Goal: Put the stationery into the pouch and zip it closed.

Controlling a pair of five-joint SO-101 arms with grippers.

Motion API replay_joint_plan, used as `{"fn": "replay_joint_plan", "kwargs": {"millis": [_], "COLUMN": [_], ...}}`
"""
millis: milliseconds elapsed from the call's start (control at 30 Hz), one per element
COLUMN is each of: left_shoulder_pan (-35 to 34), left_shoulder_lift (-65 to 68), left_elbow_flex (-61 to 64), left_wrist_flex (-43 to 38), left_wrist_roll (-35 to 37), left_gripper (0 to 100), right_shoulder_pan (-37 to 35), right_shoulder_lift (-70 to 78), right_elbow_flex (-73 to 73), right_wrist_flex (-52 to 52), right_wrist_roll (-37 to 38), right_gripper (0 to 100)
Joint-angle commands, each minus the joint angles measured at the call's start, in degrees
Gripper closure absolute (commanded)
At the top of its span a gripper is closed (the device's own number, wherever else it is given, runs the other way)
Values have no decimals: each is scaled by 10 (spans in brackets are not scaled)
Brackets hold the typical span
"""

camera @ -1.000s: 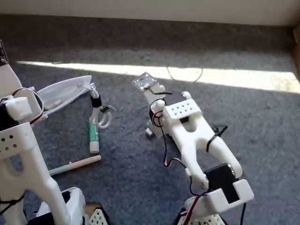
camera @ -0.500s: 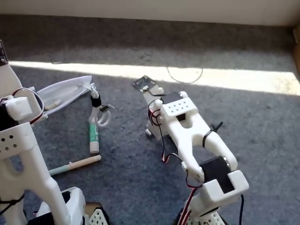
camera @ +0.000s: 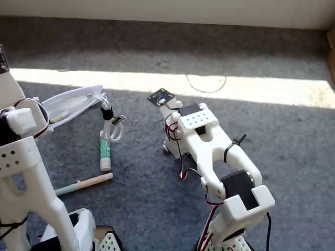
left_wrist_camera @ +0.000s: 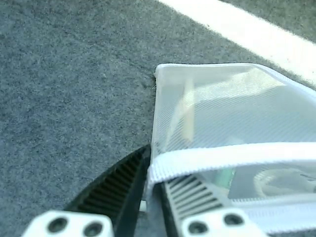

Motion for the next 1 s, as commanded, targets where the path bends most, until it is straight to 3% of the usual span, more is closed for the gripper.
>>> {"fn": "replay_joint_plan", "kwargs": {"millis": [0, 533, 967], "left_shoulder_pan": [-7, -7, -7], "left_shoulder_lift": [-13, -13, -13], "left_elbow_flex": [-4, -4, -4], "left_wrist_flex": [-3, -3, -2], "left_wrist_roll": [2, 2, 2], "left_gripper": [990, 990, 990], "right_shoulder_pan": [-3, 5, 7], "right_shoulder_lift": [-10, -64, -18], "right_elbow_flex": [-35, -30, -35], "right_wrist_flex": [-3, -8, -7], "right_wrist_roll": [-4, -2, -3], "right_gripper": [894, 894, 925]}}
